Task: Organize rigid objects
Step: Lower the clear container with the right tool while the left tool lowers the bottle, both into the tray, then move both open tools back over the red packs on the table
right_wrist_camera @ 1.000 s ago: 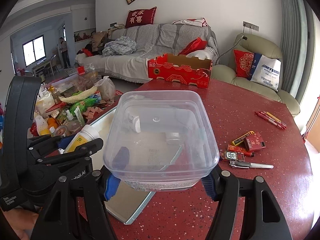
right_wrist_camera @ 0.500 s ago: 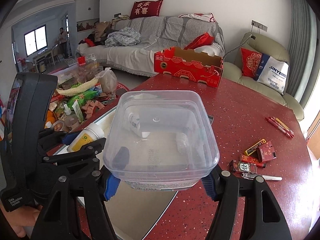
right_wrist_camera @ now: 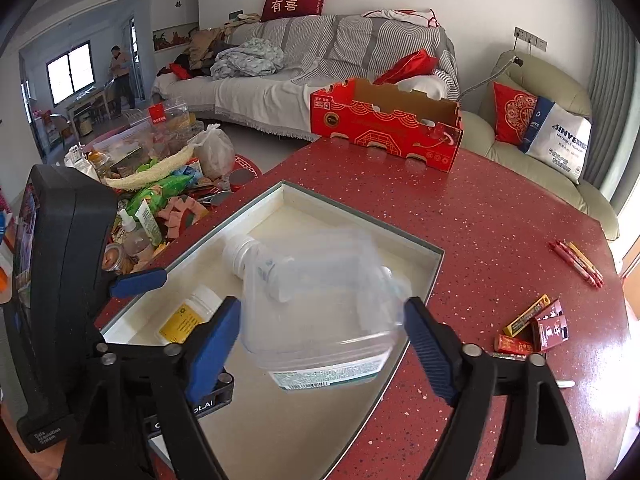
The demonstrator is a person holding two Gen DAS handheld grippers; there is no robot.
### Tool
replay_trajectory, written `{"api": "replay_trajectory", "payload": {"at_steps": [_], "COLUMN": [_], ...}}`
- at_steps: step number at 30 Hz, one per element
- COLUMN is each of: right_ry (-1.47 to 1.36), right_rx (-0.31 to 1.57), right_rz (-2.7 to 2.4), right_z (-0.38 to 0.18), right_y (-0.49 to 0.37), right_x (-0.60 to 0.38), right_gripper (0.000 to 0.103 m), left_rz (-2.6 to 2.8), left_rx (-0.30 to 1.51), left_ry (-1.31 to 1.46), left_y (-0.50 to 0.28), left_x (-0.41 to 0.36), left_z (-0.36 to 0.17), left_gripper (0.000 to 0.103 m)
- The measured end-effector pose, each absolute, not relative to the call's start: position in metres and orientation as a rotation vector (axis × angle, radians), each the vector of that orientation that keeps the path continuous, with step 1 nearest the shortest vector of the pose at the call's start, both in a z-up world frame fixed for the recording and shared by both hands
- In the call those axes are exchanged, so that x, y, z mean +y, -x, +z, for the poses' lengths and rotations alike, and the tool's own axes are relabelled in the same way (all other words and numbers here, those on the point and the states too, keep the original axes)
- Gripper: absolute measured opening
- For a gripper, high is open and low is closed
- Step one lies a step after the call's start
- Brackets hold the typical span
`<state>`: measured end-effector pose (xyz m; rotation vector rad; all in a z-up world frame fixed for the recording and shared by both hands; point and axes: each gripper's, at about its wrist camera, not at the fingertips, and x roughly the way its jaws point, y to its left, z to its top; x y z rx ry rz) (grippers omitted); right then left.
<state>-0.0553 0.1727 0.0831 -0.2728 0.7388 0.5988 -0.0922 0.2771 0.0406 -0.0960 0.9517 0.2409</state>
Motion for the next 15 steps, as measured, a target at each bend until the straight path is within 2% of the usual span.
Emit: {"api": "replay_trajectory", "payload": {"at_steps": [9,15], "right_ry": [0.203,0.142], "right_rx": [0.674,0.748], "right_rz": [0.508,0.328], "right_z": [0.082,0.053], "right_y": [0.072,0.055], "right_x": [0.102,0.004], "right_gripper": [0.091,0.091], "left_rz": [0.21,0.108], "left_rx": [0.898,0.834], "left_ry": [0.126,0.098], "left_y": [0.111,0.119], "left_x": [0.261,0.21], "left_z": [0.052,0.078], "left_gripper": [0.081,0.081]}}
